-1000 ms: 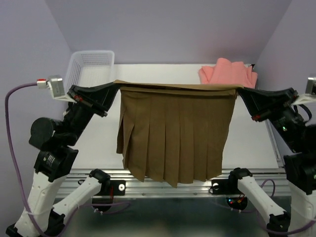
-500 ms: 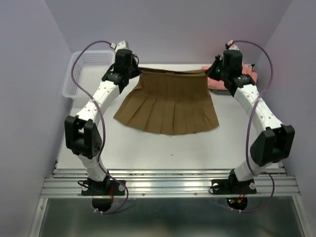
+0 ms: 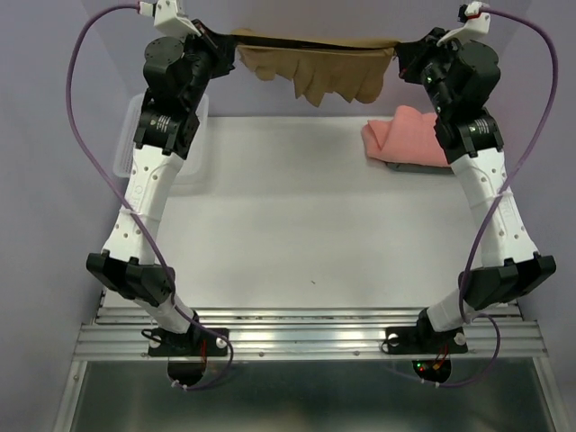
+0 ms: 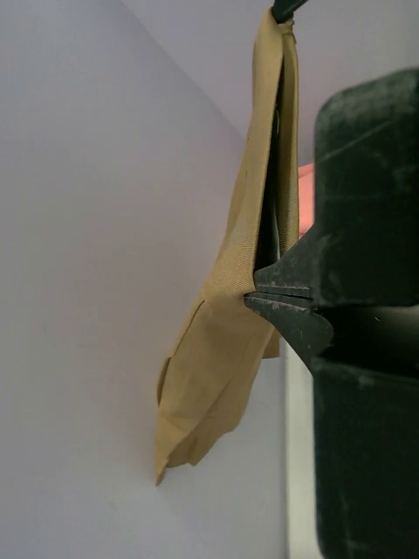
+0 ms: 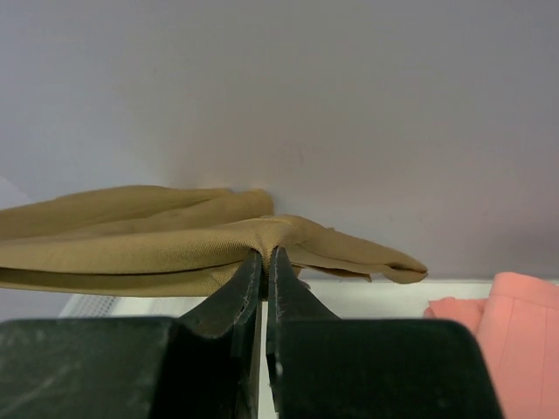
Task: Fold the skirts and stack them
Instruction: Flatten the skirt out
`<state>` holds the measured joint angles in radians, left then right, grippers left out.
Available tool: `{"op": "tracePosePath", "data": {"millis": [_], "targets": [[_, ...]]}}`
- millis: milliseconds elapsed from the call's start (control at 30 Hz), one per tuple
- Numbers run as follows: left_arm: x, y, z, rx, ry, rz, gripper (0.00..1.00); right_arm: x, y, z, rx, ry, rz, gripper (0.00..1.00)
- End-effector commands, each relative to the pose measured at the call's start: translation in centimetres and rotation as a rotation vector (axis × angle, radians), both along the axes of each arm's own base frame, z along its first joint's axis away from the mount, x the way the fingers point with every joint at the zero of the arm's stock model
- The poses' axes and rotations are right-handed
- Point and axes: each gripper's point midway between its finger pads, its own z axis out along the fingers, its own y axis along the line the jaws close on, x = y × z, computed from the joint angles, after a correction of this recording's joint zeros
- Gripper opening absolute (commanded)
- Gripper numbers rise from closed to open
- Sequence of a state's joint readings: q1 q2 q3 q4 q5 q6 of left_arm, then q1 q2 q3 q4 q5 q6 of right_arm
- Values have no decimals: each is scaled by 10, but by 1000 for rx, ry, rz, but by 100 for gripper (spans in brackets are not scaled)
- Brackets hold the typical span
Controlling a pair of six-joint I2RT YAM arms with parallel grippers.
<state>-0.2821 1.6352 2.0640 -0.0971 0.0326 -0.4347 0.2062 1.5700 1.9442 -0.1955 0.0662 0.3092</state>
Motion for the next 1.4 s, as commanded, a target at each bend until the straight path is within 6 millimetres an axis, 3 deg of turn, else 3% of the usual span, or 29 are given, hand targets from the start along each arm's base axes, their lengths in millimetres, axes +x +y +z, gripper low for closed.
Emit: {"op": "tracePosePath", "data": {"millis": [0,33,133,233,267,333,467,600,700,767,867,900,933,967,1000,1033,1067,1100,1167,1233,1267,1300,1333,1367], "targets": [[-18,68,25,-3,-94,220,0,-21,-61,25,-26,-73,-215,1],[-33,71,34,-9,-116,222,0,-36,-58,32,-28,-93,-190,1],[-48,73,31,1,-117,215,0,-58,-54,43,-31,-125,-149,1],[-88,80,54,-19,-174,207,0,-98,-58,64,-16,-174,-141,1],[-97,81,58,-26,-188,204,0,-96,-58,60,-18,-163,-141,1],[-119,84,65,-37,-217,194,0,-118,-60,69,-13,-190,-132,0],[-134,90,70,-58,-247,208,0,-129,-63,67,-16,-191,-145,1],[-120,90,59,-53,-212,227,0,-115,-66,56,-31,-157,-170,1],[-97,88,47,-40,-173,241,0,-92,-63,41,-51,-114,-173,1],[-71,88,33,-13,-130,271,0,-67,-61,25,-55,-69,-178,0],[-31,84,15,24,-69,285,0,-38,-53,17,-82,-54,-156,1],[-28,83,27,29,-94,281,0,-16,-49,4,-95,-34,-148,1],[-20,79,27,39,-94,264,0,-6,-45,3,-103,-39,-136,1],[6,75,8,58,-44,256,0,11,-42,0,-111,-40,-134,1],[13,72,12,67,-49,235,0,18,-41,5,-111,-53,-136,1],[5,69,45,59,-117,199,0,24,-41,10,-109,-65,-141,1],[28,67,26,76,-58,191,0,21,-42,32,-107,-113,-146,1],[15,69,61,58,-135,185,0,30,-41,31,-110,-114,-149,1],[17,62,64,72,-144,142,0,28,-42,44,-106,-144,-151,1],[20,59,50,89,-130,128,0,18,-41,50,-103,-163,-142,1],[4,61,66,80,-186,129,0,15,-40,46,-107,-160,-133,1],[19,59,26,101,-107,124,0,21,-37,22,-121,-121,-119,1],[6,62,28,107,-121,130,0,9,-34,23,-136,-131,-93,1],[5,62,19,110,-119,131,0,7,-32,12,-151,-119,-79,1]]}}
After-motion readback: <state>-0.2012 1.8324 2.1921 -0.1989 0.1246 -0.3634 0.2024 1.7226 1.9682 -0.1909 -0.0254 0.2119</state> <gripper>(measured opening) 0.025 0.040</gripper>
